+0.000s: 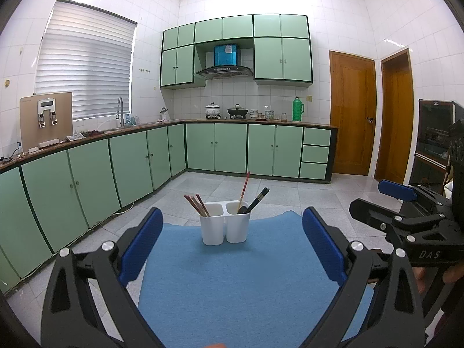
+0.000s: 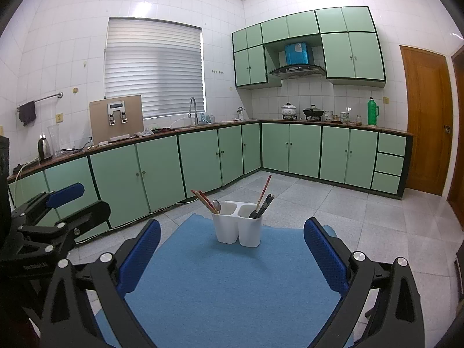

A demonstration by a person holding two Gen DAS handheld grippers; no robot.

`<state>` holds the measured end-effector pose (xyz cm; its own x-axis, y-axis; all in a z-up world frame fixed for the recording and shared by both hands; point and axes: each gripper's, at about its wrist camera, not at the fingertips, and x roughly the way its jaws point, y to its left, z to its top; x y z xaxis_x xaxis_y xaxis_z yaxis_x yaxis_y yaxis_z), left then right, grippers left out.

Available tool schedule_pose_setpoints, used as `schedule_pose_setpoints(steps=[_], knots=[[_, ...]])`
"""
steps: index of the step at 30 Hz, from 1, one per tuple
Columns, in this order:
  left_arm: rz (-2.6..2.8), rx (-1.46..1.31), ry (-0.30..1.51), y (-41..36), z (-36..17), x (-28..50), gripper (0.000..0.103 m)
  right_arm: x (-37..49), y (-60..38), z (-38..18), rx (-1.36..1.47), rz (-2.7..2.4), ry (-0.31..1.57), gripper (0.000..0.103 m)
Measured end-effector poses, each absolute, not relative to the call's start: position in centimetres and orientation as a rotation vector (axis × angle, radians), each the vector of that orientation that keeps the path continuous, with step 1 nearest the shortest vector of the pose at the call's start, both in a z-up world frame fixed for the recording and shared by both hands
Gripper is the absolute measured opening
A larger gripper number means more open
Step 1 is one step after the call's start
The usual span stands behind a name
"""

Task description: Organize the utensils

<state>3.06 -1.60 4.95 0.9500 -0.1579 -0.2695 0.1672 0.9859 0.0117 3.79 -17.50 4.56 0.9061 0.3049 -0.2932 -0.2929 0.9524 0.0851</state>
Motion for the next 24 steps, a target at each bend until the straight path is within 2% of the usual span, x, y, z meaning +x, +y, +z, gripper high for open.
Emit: schedule_pose_setpoints(steps=[24], knots=[[-0.166,0.031,0.275,-1.65,4.98,2.93,0.094,3.88,-16.99,4.48,0.039,0.31,0.314,0.097]])
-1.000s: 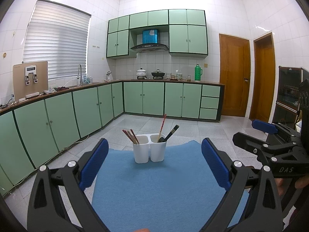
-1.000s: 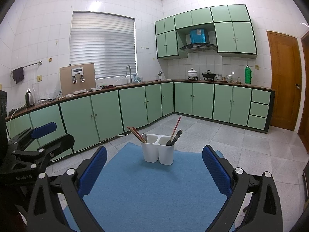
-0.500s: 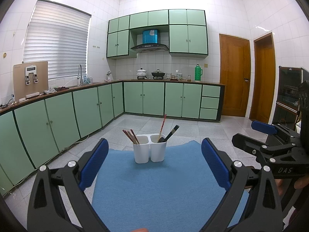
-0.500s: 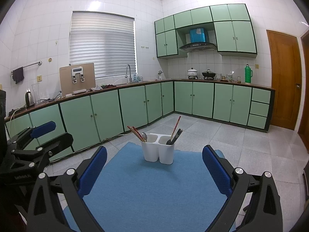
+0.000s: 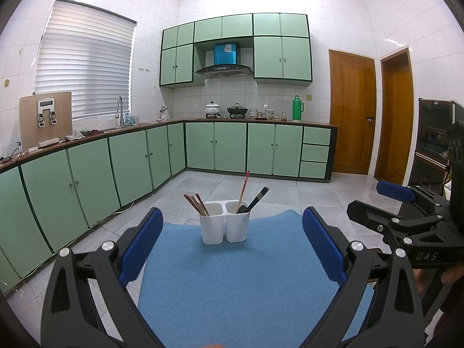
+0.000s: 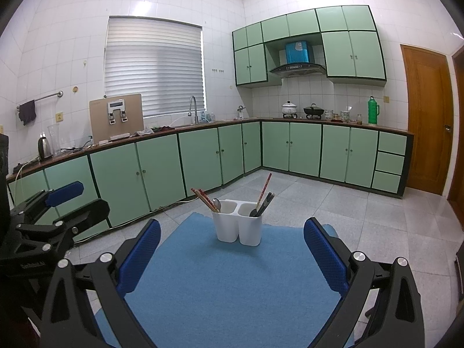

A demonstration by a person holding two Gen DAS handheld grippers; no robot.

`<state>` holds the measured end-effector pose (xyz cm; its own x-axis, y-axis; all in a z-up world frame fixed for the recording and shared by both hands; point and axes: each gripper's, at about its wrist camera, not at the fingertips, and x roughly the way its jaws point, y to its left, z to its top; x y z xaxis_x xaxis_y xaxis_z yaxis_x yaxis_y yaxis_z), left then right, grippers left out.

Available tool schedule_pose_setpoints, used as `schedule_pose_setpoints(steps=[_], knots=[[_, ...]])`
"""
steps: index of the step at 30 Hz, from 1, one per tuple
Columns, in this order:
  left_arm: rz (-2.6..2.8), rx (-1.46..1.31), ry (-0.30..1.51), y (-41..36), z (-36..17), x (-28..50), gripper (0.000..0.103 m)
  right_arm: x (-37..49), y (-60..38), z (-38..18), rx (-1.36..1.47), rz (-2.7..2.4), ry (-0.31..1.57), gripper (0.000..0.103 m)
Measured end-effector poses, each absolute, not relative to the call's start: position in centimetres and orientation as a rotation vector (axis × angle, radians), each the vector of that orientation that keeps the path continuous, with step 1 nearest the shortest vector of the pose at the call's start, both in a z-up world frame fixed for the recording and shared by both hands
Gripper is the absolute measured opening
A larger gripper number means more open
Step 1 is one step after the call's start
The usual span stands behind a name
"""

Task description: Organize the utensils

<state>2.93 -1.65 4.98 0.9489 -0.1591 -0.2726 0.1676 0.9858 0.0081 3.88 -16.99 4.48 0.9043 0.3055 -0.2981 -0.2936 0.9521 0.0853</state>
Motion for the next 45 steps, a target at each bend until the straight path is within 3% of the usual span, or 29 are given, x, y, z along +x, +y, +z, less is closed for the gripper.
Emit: schedule_pose_setpoints(steps=[45], knots=[[-0.169,0.017,0.291,-1.58,4.46,3.41,0.094,4.12,-16.78,3.54,0.043,0.303,0.332,0.097]])
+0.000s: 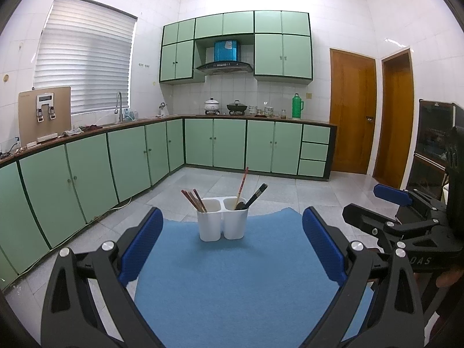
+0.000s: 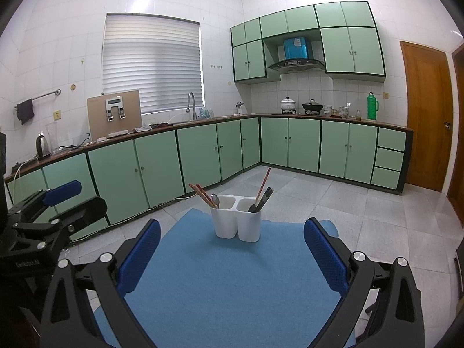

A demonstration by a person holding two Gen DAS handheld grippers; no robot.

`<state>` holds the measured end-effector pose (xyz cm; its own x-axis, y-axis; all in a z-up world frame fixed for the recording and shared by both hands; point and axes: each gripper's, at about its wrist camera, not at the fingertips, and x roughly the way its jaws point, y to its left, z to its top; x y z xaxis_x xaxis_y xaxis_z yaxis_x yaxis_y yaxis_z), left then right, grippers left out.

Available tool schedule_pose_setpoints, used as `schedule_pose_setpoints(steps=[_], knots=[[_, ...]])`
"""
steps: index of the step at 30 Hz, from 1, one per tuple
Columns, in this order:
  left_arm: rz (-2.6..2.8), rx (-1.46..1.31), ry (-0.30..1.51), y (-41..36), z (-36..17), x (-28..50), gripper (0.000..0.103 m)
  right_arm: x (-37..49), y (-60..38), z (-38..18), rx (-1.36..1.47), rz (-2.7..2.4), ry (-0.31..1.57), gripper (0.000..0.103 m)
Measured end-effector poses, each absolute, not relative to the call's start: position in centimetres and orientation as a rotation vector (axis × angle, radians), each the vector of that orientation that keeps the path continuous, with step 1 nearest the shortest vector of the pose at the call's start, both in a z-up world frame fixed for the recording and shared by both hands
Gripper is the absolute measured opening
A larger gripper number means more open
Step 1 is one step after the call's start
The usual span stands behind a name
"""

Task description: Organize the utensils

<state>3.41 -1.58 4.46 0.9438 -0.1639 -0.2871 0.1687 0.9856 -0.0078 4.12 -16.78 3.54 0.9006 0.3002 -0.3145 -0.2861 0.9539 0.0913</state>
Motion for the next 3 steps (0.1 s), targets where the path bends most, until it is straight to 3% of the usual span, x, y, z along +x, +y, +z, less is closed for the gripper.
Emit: schedule_pose_setpoints(steps=[3], knots=[[-0.168,0.016,0.292,-1.56,4.47,3.47,0.094,4.12,-16.76,3.55,0.042,0.303,0.332,0.097]])
